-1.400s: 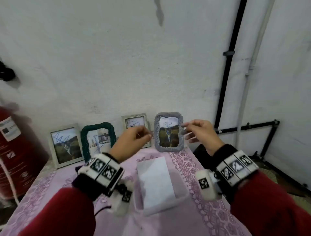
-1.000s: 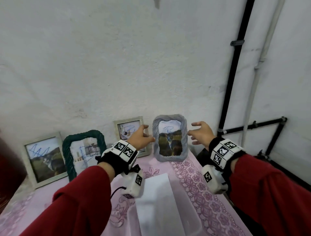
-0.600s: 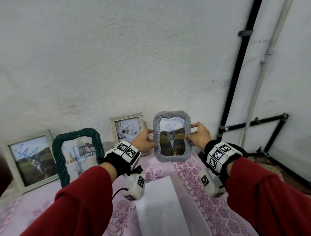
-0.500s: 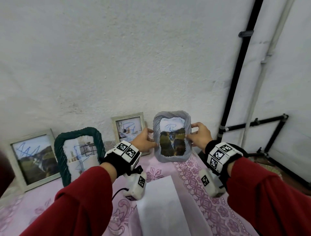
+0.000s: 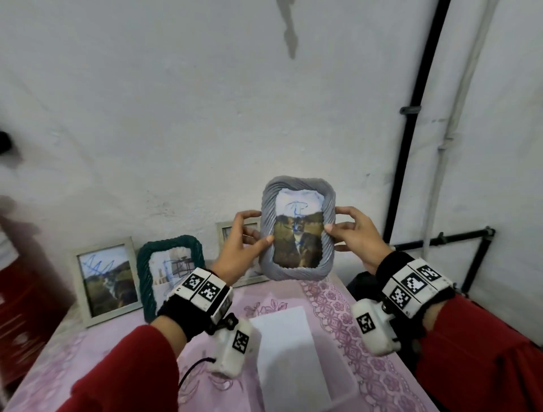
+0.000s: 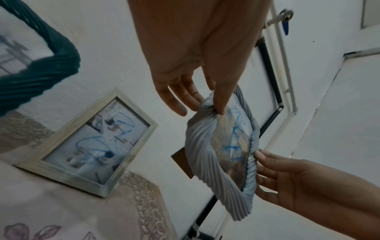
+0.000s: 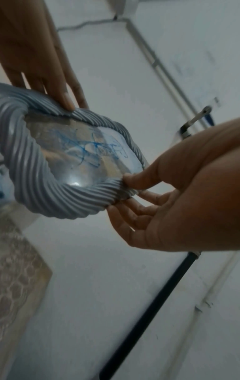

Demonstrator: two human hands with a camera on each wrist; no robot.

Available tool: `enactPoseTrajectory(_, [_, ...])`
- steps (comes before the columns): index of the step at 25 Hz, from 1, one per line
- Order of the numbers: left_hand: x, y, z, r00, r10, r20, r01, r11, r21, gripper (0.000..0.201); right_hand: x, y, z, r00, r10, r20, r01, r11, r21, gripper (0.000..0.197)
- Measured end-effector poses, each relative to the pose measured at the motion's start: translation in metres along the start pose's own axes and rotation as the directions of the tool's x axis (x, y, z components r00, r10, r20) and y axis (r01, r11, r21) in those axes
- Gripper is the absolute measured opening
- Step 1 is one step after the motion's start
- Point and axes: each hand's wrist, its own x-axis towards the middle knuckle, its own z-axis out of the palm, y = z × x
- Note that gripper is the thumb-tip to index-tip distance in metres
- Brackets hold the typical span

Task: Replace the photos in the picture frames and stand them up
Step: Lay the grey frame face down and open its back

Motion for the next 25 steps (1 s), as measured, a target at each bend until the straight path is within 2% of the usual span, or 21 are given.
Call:
enactPoseTrajectory(5, [-0.056,0.033,-0.02,1.0,-0.005,-0.011,0.002,0.977,-0.214,0.041,-0.047,-0.025,0.016,0.996,-0.064,0.065,0.054,0.989,0.138,0.031])
enactPoseTrajectory(8, [-0.094,0.047,-0.037,1.0,0.006,-0.028,-0.014,0.956,-0.294,0.04,-0.081,-0.032,0.027,0.985,-0.094,0.148,0.055,0.966,0.252,0.029])
enactPoseTrajectory(13, [-0.159,0.05,-0.054,0.995,-0.013,-0.1,-0.023,0.938,-0.345,0.041,-0.133,-0.027,0.055,0.952,-0.096,0.291,-0.064,0.866,0.496,0.029])
enactPoseTrajectory(22, [-0.232,0.023,-0.065,0.965,-0.069,-0.254,-0.022,0.941,-0.339,0.043,-0.186,0.007,0.087,0.934,-0.042,0.354,-0.171,0.819,0.548,0.031])
enactPoseTrajectory(24, [-0.244,0.015,-0.065,0.953,-0.095,-0.287,0.023,0.969,-0.245,0.043,-0.196,0.015,0.094,0.938,-0.008,0.348,-0.189,0.828,0.528,0.032])
enactPoseTrajectory(25, [-0.25,0.012,-0.064,0.943,-0.096,-0.319,0.055,0.989,-0.135,0.043,-0.201,0.019,0.097,0.939,0.011,0.344,-0.2,0.831,0.52,0.033])
